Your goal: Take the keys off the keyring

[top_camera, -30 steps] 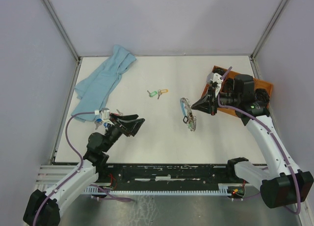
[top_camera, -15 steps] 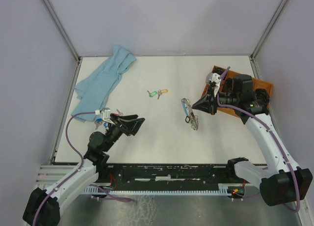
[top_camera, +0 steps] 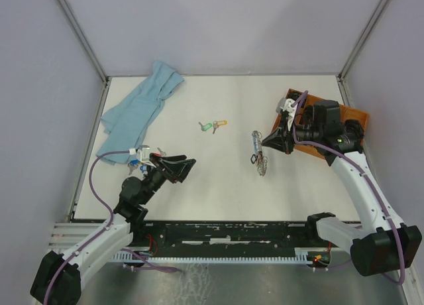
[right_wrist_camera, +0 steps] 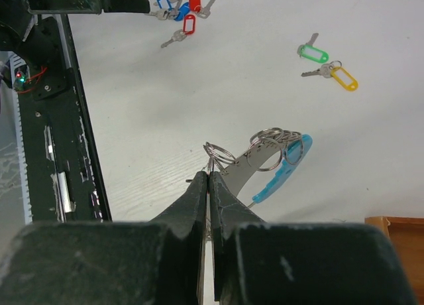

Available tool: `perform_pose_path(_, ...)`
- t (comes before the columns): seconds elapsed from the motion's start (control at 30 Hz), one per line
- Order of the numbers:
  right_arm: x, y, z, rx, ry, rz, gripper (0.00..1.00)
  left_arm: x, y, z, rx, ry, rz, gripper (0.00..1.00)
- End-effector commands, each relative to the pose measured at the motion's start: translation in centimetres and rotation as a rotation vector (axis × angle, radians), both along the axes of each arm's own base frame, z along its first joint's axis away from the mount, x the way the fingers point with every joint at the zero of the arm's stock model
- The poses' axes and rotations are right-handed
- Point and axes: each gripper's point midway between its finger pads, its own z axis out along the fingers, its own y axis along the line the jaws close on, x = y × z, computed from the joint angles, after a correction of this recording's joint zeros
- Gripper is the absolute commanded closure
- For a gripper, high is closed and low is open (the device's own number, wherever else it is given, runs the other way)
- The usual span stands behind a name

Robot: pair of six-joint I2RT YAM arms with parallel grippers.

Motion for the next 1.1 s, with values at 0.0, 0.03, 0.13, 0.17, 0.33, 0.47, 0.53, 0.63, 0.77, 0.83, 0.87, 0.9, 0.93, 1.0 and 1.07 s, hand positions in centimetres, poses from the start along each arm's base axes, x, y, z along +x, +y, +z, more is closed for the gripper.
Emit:
perform_pose_path(0.0, 0.9, -0.3, 2.3, -0.023, -0.113, -0.002, 0.92, 0.2, 0.2, 0.4, -0.002, -0.021, 0.019, 0.18)
perform_pose_path(0.03, 0.9, -0.4, 2.3, -0.030, -0.116, -0.005, 0.92, 0.2, 0.2, 0.4, -0.001, -0.021, 0.019, 0.18)
perform_pose_path(0.13, 1.0, -0.7, 2.1, -0.048, -0.128, -0.015, 0.92, 0.3, 0.3, 0.4, 0.003, -0.021, 0.023, 0.18)
perform_pose_path(0.17, 1.0, -0.7, 2.1, -0.051, -0.129, -0.015, 0.92, 0.3, 0.3, 0.4, 0.005, -0.020, 0.025, 0.18)
perform_pose_path(0.33, 1.0, -0.8, 1.8, -0.062, -0.130, -0.015, 0.92, 0.3, 0.3, 0.5, 0.008, -0.019, 0.025, 0.18)
perform_pose_path(0.47, 1.1, -1.0, 1.4, -0.078, -0.122, -0.011, 0.92, 0.3, 0.2, 0.5, 0.011, -0.012, 0.020, 0.18)
perform_pose_path(0.53, 1.1, -1.0, 1.3, -0.087, -0.118, -0.008, 0.92, 0.3, 0.1, 0.5, 0.011, -0.010, 0.015, 0.18)
perform_pose_path(0.63, 1.0, -1.0, 1.0, -0.091, -0.107, -0.001, 0.92, 0.2, 0.0, 0.6, 0.011, -0.011, 0.006, 0.18)
perform_pose_path(0.77, 0.9, -0.9, 1.0, -0.083, -0.101, 0.007, 0.92, -0.1, -0.4, 0.7, 0.015, -0.021, -0.023, 0.18)
perform_pose_path(0.83, 0.9, -0.8, 1.0, -0.079, -0.093, 0.010, 0.92, -0.3, -0.7, 0.8, 0.015, -0.030, -0.044, 0.19)
perform_pose_path(0.87, 0.9, -0.8, 1.0, -0.076, -0.090, 0.012, 0.92, -0.5, -0.9, 1.0, 0.015, -0.038, -0.060, 0.19)
perform_pose_path(0.9, 0.8, -0.7, 1.0, -0.074, -0.088, 0.016, 0.92, -0.8, -1.1, 1.1, 0.015, -0.049, -0.078, 0.19)
perform_pose_path(0.93, 0.8, -0.6, 1.0, -0.072, -0.083, 0.017, 0.92, -1.0, -1.3, 1.4, 0.013, -0.060, -0.095, 0.19)
perform_pose_path(1.0, 0.7, -0.6, 1.0, -0.066, -0.080, 0.021, 0.92, -1.5, -1.9, 1.9, 0.013, -0.090, -0.135, 0.21)
perform_pose_path(1.07, 0.6, -0.5, 1.2, -0.057, -0.078, 0.024, 0.92, -2.0, -2.6, 2.5, 0.023, -0.123, -0.180, 0.22)
